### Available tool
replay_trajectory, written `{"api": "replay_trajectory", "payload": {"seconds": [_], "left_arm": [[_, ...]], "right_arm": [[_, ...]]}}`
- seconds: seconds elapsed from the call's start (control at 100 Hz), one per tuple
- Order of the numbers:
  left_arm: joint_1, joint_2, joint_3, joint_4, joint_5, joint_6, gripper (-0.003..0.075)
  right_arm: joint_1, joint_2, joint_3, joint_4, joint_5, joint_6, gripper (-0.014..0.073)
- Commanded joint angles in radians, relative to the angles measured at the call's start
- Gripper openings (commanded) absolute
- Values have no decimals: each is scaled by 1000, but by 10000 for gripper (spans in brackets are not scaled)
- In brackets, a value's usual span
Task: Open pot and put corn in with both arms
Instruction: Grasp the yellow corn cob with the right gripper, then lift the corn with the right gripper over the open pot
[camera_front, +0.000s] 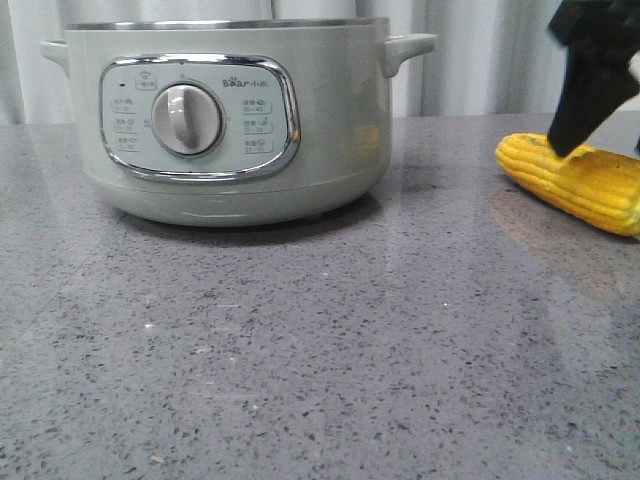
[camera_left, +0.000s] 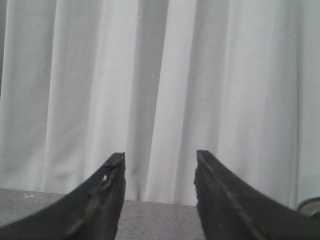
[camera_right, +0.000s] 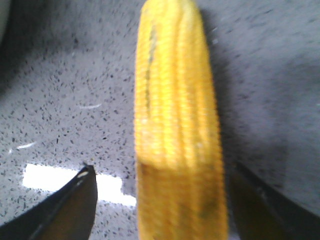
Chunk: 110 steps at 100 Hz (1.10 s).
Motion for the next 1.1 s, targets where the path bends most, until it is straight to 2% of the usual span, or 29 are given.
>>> {"api": "replay_trajectory", "payload": {"seconds": [0.0, 0.1, 0.15, 0.32, 0.41, 0.56, 0.69, 0.89, 1.09], "left_arm": [[-7, -25, -30, 0, -29, -9, 270], [-7, -42, -30, 0, -27, -9, 270], [-7, -47, -30, 0, -27, -9, 270], [-7, -47, -30, 0, -27, -9, 270], [-9, -47, -30, 0, -27, -9, 270], [-47, -47, -30, 0, -27, -9, 270], [-98, -47, -30, 0, -27, -9, 270], [-192, -47, -30, 0, -25, -9, 270], [-264, -47, -30, 0, -25, -9, 270]], "right_arm": [[15, 15, -34, 6, -52, -16, 447], [21, 49, -34, -1, -58, -16, 438], [21, 51, -34, -1, -58, -16, 395], [21, 30, -64, -7, -54, -16, 77], [21, -4, -105, -7, -67, -16, -18], [53, -70, -219, 21, -121, -16, -34], [150, -74, -363, 37, -159, -16, -34], [337, 1, -480, 18, -288, -16, -34], [402, 145, -519, 9, -333, -16, -33]]}}
